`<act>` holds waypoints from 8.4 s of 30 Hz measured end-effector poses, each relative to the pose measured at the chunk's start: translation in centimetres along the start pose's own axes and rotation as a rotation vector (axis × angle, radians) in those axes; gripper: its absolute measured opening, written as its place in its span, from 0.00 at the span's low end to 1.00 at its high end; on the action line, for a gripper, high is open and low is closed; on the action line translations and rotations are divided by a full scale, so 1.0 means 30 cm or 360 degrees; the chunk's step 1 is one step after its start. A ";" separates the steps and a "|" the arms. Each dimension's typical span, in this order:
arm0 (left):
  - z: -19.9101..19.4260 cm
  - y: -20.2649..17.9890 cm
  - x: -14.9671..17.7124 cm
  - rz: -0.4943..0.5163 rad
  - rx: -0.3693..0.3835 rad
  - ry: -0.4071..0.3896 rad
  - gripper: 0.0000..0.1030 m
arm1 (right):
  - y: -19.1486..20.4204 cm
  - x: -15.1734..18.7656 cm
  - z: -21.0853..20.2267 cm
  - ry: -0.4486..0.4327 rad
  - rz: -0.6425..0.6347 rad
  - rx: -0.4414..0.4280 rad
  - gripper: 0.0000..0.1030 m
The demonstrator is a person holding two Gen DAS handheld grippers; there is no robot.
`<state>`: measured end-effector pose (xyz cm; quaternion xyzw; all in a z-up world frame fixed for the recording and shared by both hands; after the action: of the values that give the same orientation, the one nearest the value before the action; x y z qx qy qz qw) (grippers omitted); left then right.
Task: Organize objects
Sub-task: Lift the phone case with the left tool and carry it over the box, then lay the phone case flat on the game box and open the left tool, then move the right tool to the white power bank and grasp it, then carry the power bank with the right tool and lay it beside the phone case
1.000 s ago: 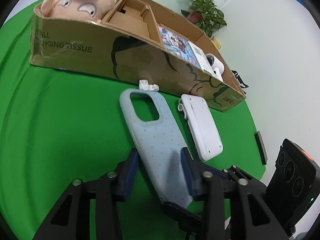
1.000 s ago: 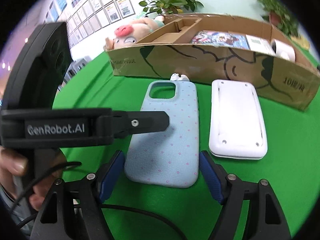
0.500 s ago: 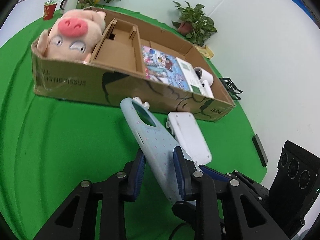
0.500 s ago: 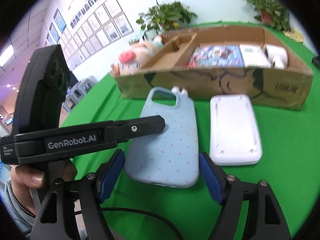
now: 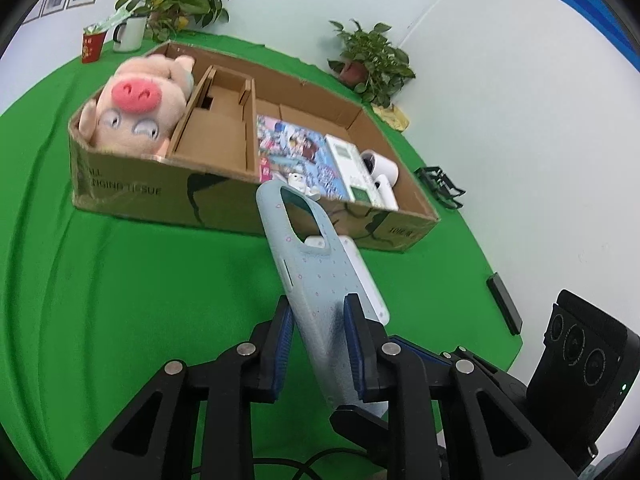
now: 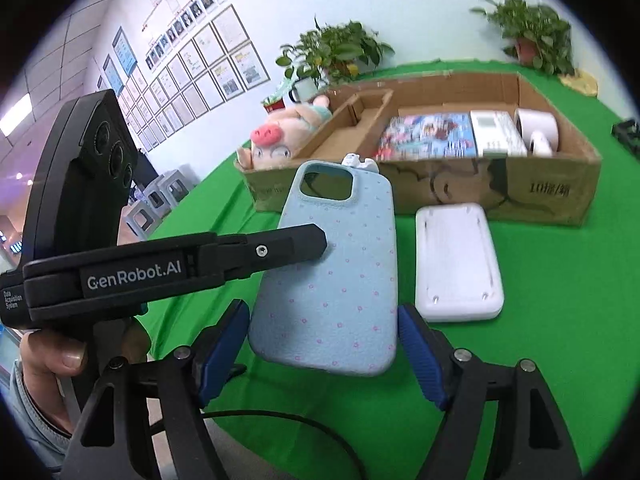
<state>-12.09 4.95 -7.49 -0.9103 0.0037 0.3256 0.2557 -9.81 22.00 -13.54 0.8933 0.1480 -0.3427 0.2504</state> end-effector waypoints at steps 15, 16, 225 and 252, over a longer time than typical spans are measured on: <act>0.002 -0.082 -0.300 0.0195 0.0004 -0.0156 0.20 | -0.026 -0.228 0.015 -0.0205 -0.0013 0.0060 0.73; 0.010 -0.082 -0.330 0.0201 0.0013 -0.0153 0.20 | -0.034 -0.247 0.024 -0.0210 -0.0008 0.0063 0.73; 0.617 -0.015 -0.750 0.0036 0.0184 0.0302 0.24 | -0.398 -0.531 0.274 -0.0075 0.0019 0.0478 0.65; 0.265 -0.025 -0.660 0.0416 -0.0316 -0.0234 0.82 | -0.359 -0.442 0.245 -0.0061 -0.0101 0.0529 0.99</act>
<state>-32.27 6.16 -0.60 -0.8965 0.0709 0.4206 0.1196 -28.04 25.68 -12.88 0.9106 0.1125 -0.3872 0.0912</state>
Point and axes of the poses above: each gripper's, at about its wrist camera, not at the fingertips, and z roughly the way its jaws point, y to its left, x to its underside, the point moved 2 cm from there along z, roughly the way its jaws point, and after that the axes turned 2 degrees about z, right-handed, at the moved point
